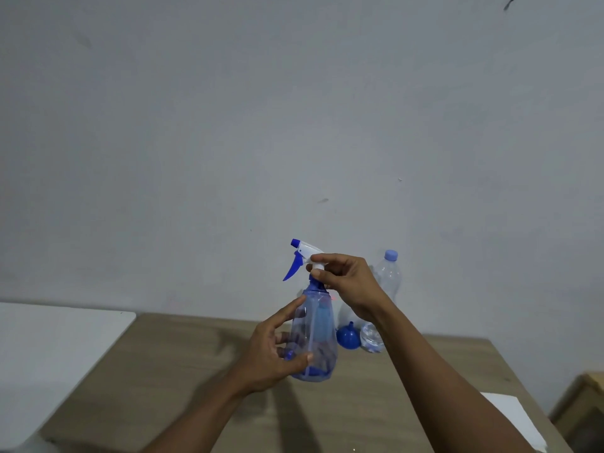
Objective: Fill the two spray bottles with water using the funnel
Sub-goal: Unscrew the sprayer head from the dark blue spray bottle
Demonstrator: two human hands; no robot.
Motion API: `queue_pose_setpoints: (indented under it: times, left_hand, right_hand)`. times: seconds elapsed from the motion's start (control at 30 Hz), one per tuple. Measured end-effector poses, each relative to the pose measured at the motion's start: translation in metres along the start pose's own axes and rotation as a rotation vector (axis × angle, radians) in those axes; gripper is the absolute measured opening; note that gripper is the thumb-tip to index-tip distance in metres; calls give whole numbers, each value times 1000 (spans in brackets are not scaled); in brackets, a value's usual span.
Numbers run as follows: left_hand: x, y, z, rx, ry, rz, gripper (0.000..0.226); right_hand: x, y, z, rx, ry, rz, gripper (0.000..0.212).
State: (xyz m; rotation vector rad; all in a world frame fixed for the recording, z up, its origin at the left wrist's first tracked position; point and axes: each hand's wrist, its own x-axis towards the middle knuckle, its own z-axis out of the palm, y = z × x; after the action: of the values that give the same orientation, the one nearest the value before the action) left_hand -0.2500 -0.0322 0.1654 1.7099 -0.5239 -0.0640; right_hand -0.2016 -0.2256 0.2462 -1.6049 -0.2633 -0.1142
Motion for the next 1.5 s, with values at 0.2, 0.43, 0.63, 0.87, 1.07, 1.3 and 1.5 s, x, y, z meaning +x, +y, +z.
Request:
queue_pose_setpoints:
  times: [0.2, 0.43, 0.63, 0.87, 1.07, 1.3, 1.5]
  left_hand:
    - [2, -5, 0, -61, -21, -22, 88]
    - [11, -9, 1, -52, -31, -13, 89]
    - [18, -10, 15, -44, 30, -8, 98]
    - [15, -15, 11, -109, 40, -7, 94]
    - [12, -15, 5, -97, -13, -30, 97]
    - [9, -12, 1, -50, -39, -52, 86]
    - [4, -18, -1, -31, -38, -56, 89]
  right_hand:
    - [-2, 12, -3, 85, 26, 22, 25]
    - [3, 19, -2, 78, 104, 12, 27]
    - [10, 18, 4, 9, 166, 10, 31]
    - [12, 17, 2, 51, 133, 35, 26]
    - [8, 24, -4, 140, 23, 55, 26]
    - [2, 20, -3, -9, 29, 29, 27]
    - [-1, 23, -4, -7, 29, 51, 29]
